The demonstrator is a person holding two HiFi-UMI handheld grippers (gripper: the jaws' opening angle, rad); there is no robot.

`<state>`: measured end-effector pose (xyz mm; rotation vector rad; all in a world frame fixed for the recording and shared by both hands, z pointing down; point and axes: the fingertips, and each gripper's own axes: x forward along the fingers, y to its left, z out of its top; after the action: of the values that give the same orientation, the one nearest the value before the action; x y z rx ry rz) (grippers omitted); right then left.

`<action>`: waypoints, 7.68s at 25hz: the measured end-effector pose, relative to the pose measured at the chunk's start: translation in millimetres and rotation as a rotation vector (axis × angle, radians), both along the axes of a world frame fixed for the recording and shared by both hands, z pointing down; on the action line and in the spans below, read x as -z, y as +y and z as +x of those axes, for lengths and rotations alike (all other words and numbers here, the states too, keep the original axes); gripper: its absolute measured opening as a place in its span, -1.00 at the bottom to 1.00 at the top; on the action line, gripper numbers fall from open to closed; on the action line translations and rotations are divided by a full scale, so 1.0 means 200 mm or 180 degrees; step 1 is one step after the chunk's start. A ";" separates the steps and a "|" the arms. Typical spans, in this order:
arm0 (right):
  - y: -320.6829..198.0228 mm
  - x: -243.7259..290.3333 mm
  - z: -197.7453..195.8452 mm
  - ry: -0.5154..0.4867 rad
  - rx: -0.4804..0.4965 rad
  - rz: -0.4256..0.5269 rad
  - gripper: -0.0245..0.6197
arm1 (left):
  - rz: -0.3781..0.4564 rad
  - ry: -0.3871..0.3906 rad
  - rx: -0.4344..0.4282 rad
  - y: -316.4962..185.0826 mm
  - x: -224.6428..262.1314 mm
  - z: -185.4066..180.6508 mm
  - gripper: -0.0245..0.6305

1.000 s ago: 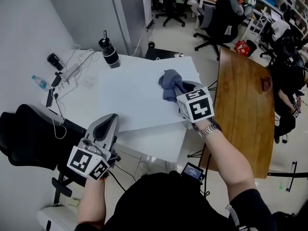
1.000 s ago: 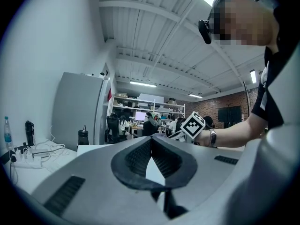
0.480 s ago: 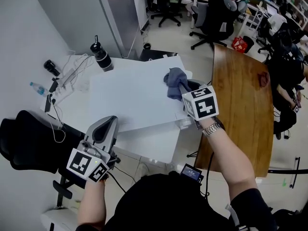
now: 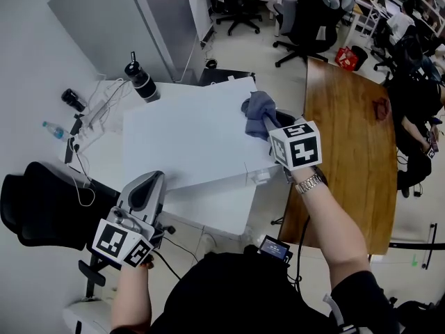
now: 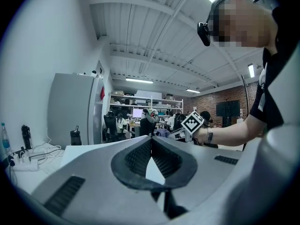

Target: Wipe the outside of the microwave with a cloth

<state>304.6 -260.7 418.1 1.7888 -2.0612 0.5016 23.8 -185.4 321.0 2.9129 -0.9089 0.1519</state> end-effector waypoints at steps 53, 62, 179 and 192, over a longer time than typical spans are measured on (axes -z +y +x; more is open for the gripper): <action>-0.02 -1.14 0.27 -0.0347 -0.0019 -0.0935 -0.71 | -0.0122 -0.0425 0.0362 0.06 -0.13 0.14 -0.91; -0.01 -1.21 0.32 -0.0278 -0.0133 -0.1110 -0.71 | -0.0136 -0.0422 0.0413 0.06 -0.14 0.13 -0.91; 0.68 -0.61 -0.63 0.0256 -0.0203 -0.0192 -0.71 | -0.0111 0.0089 0.0191 0.56 -0.13 -0.62 -0.91; 0.78 -0.59 -0.42 0.0229 -0.0101 -0.0148 -0.71 | -0.0134 0.0059 0.0222 0.67 -0.13 -0.37 -0.91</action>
<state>220.6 -104.5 535.2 1.7891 -1.9602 0.4830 -49.7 -51.5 346.2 2.8349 -0.9906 0.1372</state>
